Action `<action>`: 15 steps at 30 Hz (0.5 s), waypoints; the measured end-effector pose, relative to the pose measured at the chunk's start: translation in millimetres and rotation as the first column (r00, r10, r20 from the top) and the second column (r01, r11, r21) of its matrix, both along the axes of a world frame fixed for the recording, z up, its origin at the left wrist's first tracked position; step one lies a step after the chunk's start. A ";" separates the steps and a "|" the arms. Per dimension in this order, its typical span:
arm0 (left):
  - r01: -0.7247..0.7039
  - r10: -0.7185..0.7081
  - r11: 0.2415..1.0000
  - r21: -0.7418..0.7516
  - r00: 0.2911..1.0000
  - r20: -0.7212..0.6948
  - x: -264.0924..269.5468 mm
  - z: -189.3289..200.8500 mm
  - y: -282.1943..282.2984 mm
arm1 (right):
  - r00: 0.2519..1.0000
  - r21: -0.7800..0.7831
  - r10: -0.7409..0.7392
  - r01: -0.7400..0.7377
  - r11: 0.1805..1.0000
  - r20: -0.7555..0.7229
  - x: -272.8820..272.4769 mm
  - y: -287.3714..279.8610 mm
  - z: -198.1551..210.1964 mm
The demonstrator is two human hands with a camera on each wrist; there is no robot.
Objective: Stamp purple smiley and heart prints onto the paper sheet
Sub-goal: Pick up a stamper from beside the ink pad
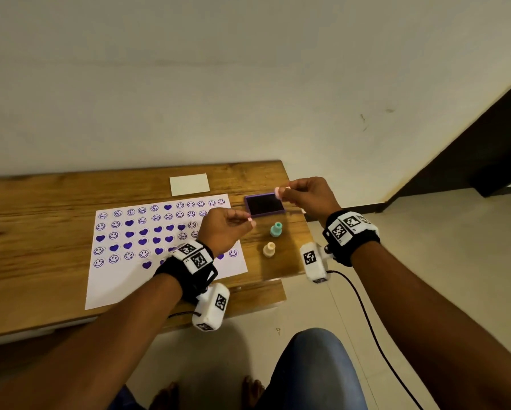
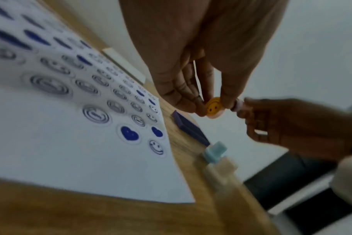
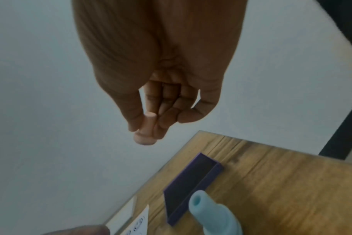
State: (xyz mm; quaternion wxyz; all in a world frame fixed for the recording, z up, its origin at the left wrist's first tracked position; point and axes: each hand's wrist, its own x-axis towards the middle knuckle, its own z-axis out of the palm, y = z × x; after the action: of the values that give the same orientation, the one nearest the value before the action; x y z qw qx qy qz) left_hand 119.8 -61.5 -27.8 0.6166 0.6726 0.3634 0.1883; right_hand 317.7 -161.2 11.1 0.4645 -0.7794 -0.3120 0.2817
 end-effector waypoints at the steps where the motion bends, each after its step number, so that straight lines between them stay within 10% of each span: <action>1: 0.053 -0.046 0.994 0.098 0.996 -0.071 -0.1 -2.4 -0.7 | 0.998 -0.043 0.000 0.003 0.999 0.057 2.9 4.2 -1.9; 7: 0.108 -0.056 0.969 0.221 0.972 -0.229 15.3 -16.6 0.2 | 0.895 -0.339 0.144 0.008 0.941 0.423 8.4 35.1 -6.9; 15: 0.282 -0.162 0.914 0.292 0.913 -0.375 36.8 -30.2 6.9 | 0.759 -0.570 0.376 -0.008 0.822 0.532 1.4 72.0 -35.4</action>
State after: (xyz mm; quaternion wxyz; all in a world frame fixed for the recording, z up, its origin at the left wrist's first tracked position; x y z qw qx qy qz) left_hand 156.6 -54.7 -58.0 0.4359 0.8285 0.3470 0.0556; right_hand 319.0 -89.3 -24.3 0.0653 -0.8870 -0.4377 0.1316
